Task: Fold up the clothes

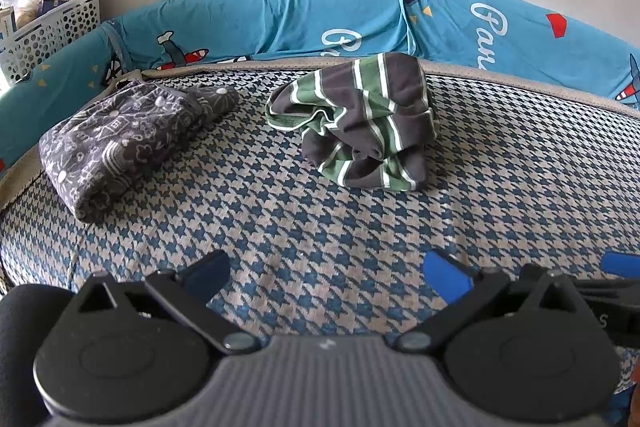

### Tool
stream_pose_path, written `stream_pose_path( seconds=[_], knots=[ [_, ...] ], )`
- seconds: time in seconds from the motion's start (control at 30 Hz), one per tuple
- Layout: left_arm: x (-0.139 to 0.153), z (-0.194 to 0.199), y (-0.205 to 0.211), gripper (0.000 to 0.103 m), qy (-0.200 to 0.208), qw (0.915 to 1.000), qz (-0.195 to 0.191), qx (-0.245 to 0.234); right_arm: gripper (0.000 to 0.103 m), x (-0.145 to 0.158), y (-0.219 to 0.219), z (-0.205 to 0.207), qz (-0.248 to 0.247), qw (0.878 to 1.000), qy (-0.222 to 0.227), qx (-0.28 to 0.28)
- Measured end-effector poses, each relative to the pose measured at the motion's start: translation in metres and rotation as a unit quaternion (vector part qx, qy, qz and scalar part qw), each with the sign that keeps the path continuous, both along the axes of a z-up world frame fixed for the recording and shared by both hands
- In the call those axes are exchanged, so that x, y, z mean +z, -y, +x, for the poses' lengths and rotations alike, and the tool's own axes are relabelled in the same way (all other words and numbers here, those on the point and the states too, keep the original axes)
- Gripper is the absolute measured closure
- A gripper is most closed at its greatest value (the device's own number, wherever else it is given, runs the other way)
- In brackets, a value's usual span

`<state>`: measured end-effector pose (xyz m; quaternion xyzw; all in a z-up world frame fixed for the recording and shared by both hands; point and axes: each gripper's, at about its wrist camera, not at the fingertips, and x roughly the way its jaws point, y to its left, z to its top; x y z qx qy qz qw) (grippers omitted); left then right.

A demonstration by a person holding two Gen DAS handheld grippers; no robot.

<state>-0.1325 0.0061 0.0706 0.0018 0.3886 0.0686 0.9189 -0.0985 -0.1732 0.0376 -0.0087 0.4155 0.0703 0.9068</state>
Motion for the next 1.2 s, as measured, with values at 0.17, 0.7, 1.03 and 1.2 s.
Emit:
stream_pose_path(
  seconds=[0.17,0.7,1.03,1.2],
  knots=[
    [-0.005,0.004,-0.005,0.000,-0.004,1.0000,-0.005,-0.001,0.009,-0.003,-0.006,0.002,-0.004,1.000,-0.004,0.005],
    [-0.015,0.042,-0.044,0.000,-0.013,0.9999,-0.008,0.007,0.010,-0.008,-0.028,0.023,0.013,1.000,-0.011,0.026],
    [-0.015,0.095,-0.074,0.000,-0.004,0.9999,-0.010,0.000,0.013,-0.003,-0.053,0.065,0.000,0.999,0.009,0.044],
    [-0.024,0.127,-0.085,0.000,-0.008,0.9998,-0.015,0.004,0.018,-0.002,-0.067,0.094,0.002,0.998,0.031,0.052]
  ],
)
